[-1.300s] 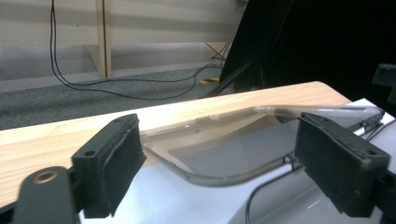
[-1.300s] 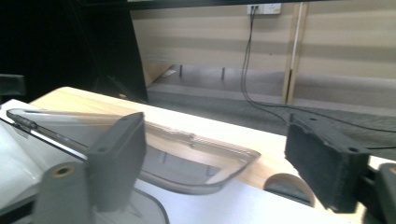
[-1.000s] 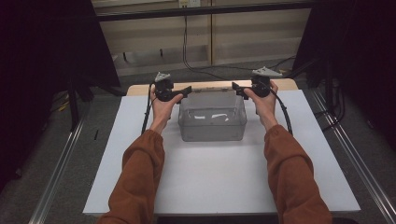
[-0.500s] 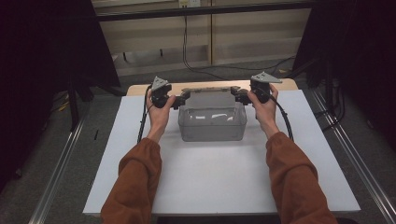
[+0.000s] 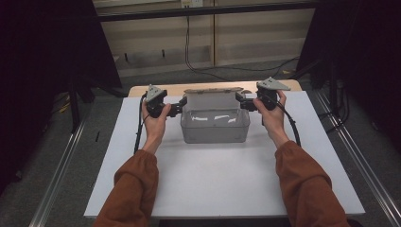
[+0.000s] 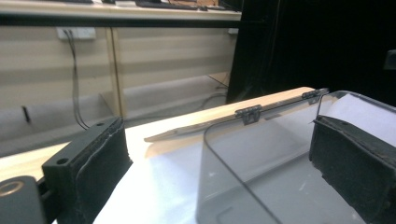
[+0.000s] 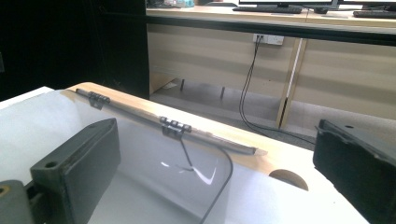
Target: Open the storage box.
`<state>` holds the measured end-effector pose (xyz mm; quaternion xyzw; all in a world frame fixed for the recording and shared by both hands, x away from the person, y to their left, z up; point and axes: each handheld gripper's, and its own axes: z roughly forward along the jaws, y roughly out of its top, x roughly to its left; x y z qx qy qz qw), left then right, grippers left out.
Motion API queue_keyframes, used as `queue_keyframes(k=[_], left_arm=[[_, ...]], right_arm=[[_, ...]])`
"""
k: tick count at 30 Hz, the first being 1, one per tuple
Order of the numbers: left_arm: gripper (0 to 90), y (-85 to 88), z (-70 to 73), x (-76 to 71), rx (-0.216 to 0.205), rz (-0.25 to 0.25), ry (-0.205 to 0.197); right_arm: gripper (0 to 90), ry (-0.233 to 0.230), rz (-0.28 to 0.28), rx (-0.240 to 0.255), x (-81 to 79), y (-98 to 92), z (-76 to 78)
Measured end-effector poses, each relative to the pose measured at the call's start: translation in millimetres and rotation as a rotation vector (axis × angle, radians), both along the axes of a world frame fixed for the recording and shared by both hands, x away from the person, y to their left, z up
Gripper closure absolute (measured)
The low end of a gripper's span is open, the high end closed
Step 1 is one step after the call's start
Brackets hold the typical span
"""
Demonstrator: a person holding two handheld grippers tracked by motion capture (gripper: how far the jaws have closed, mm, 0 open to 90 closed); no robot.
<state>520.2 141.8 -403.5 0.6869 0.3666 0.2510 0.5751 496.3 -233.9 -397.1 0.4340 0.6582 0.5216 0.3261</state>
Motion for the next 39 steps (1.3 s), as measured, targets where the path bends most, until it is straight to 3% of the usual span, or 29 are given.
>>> queue_keyframes(k=[5, 8, 9, 12, 16, 24, 39], left_arm=[[4.7, 6.8, 3.2, -11.1, -0.031, 0.005, -0.008], [4.7, 11.1, 6.0, -19.8, -0.091, -0.003, -0.001], [4.7, 12.9, 7.2, -23.5, -0.052, -0.003, -0.018], [5.0, 15.8, 8.5, -30.6, -0.014, -0.007, -0.044], [4.7, 20.8, 7.7, -38.9, -0.006, -0.002, -0.058], [2.5, 24.6, 3.1, -52.9, -0.004, 0.011, -0.025], [3.8, 30.7, -2.4, -80.3, -0.021, 0.013, -0.044]], right_arm=[[0.2, -0.015, -0.007, 0.015, -10.5, 1.1, -1.4], [0.2, -0.02, -0.015, 0.012, -17.2, 0.4, -2.3], [0.2, -0.022, -0.014, 0.014, -18.9, 0.1, -2.8], [0.4, -0.023, -0.022, 0.012, -26.3, -0.9, -4.0], [0.0, -0.036, -0.026, 0.025, -35.1, -4.3, -4.4], [0.0, -0.065, -0.058, 0.017, -51.2, -10.4, -7.2], [0.0, -0.099, -0.09, 0.008, -81.8, -20.0, -11.6]])
